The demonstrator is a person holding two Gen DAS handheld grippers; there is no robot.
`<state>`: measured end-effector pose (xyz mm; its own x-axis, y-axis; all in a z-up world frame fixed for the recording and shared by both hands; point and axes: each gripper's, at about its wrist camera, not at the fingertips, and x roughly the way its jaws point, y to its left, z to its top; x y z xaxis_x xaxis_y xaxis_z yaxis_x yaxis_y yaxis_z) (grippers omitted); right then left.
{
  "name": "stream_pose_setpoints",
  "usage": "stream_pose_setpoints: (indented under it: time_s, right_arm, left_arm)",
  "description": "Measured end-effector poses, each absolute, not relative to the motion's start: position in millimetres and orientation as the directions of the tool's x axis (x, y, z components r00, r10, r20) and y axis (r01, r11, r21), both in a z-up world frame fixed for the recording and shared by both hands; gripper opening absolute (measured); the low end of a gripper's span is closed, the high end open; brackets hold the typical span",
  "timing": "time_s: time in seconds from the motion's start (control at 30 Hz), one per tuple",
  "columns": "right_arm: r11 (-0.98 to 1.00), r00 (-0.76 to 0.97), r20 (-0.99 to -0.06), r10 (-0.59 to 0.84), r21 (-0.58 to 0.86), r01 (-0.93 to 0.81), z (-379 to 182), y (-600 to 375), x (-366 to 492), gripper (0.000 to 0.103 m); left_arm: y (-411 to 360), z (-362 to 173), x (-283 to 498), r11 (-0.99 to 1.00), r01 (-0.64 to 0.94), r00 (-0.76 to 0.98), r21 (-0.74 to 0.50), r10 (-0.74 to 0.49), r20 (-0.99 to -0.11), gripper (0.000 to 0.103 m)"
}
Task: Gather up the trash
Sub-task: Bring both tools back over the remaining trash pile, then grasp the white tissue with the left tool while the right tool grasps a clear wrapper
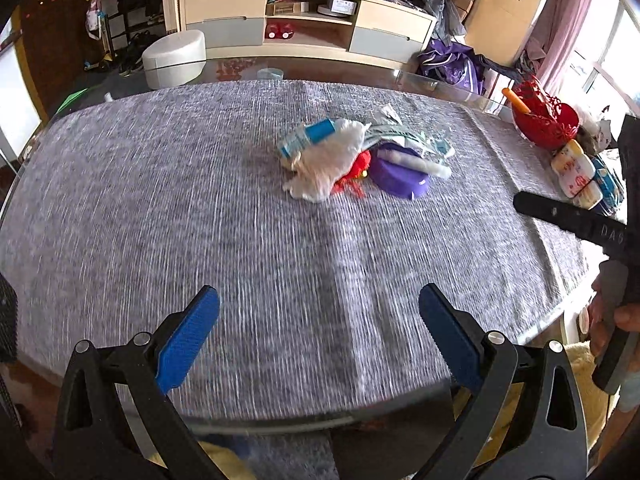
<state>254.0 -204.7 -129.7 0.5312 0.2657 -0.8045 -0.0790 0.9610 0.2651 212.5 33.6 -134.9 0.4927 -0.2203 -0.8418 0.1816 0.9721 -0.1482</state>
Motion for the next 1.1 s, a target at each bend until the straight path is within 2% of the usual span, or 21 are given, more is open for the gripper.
stream_pose_setpoints:
  time_s: [0.47,0.53,0.6,0.73,0.9,1.0,1.1]
  right_arm:
    - [0.949,0.533,-0.788,0.309,0.293,-0.117,-129.3,-186.1,353.9,0.084]
    - [0.947,0.520,-0.793,0.318,0.292,-0.135,-132.9,-179.2,366.2,0.078]
    - [0.946,0.509,-0.798,0.323,0.289,-0.147,-136.6,-173.0,376.6,0.073]
    - [0.941,0.489,-0.804,0.337,0.298,-0.158,-146.1,-164.9,392.7,0.067]
    - [0.941,0.470,-0.815,0.339,0.296,-0.166,-156.8,-155.6,406.4,0.066]
    - [0.938,0.454,-0.820,0.347,0.303,-0.169,-163.6,-152.6,412.3,0.064]
    - [0.938,0.440,-0.828,0.347,0.303,-0.169,-170.9,-150.7,416.5,0.056]
  left_arm:
    - [13.3,-148.1,278.7,0.966,0.215,0.478,-0.146,-0.235,-0.846,0.092]
    - [12.0,-151.1,288.5,0.964,0.218,0.471,-0.154,-0.242,-0.848,0.085]
    - [11.3,-154.3,299.6,0.961,0.219,0.463,-0.169,-0.255,-0.849,0.082]
    - [4.0,-158.7,316.1,0.951,0.253,0.449,-0.180,-0.280,-0.849,0.065]
    - [-2.4,-163.2,327.1,0.944,0.271,0.440,-0.190,-0.297,-0.848,0.053]
    - [-1.3,-163.8,330.5,0.939,0.269,0.439,-0.216,-0.319,-0.840,0.051]
    - [-0.2,-165.9,331.3,0.935,0.274,0.429,-0.227,-0.330,-0.841,0.044]
